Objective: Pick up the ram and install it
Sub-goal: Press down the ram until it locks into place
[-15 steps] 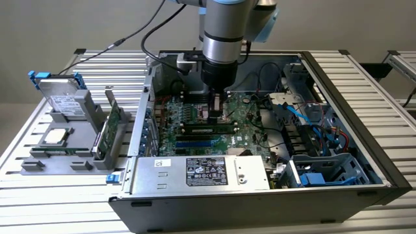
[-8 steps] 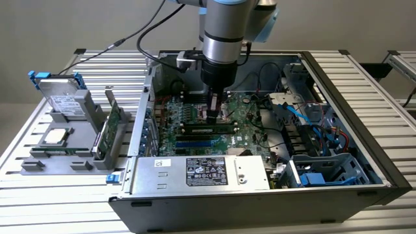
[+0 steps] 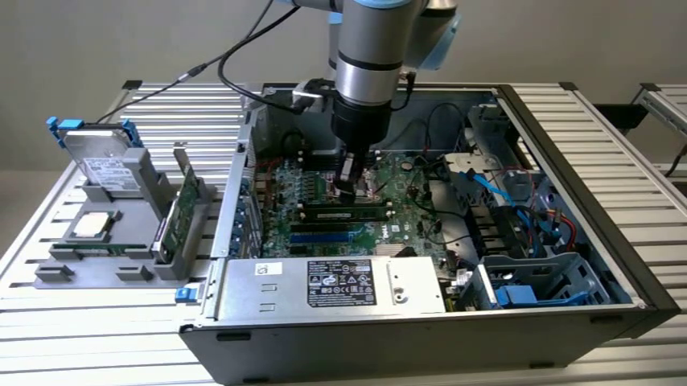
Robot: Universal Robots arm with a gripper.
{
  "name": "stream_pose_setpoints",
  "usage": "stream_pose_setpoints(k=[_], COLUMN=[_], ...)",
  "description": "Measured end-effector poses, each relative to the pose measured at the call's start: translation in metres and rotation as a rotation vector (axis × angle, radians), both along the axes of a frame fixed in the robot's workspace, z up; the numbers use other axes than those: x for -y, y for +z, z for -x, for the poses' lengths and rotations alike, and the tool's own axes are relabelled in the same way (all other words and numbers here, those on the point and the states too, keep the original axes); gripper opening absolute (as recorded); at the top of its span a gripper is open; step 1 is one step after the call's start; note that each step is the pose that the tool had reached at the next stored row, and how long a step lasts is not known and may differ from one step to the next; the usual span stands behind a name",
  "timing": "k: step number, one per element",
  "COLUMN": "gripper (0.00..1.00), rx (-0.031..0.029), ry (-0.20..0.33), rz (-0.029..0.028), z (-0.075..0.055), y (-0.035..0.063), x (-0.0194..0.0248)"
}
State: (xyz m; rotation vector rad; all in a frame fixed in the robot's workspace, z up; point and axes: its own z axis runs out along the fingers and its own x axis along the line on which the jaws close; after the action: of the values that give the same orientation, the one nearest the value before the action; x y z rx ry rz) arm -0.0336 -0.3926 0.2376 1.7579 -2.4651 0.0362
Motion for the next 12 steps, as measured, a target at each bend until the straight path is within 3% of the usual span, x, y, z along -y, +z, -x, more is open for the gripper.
stream_pose_setpoints(k=[12], gripper=[0.1], rx=[0.0001], ry=[-0.201], rz=[-0.0001], z=[0.0], y=[0.0], x=[0.0])
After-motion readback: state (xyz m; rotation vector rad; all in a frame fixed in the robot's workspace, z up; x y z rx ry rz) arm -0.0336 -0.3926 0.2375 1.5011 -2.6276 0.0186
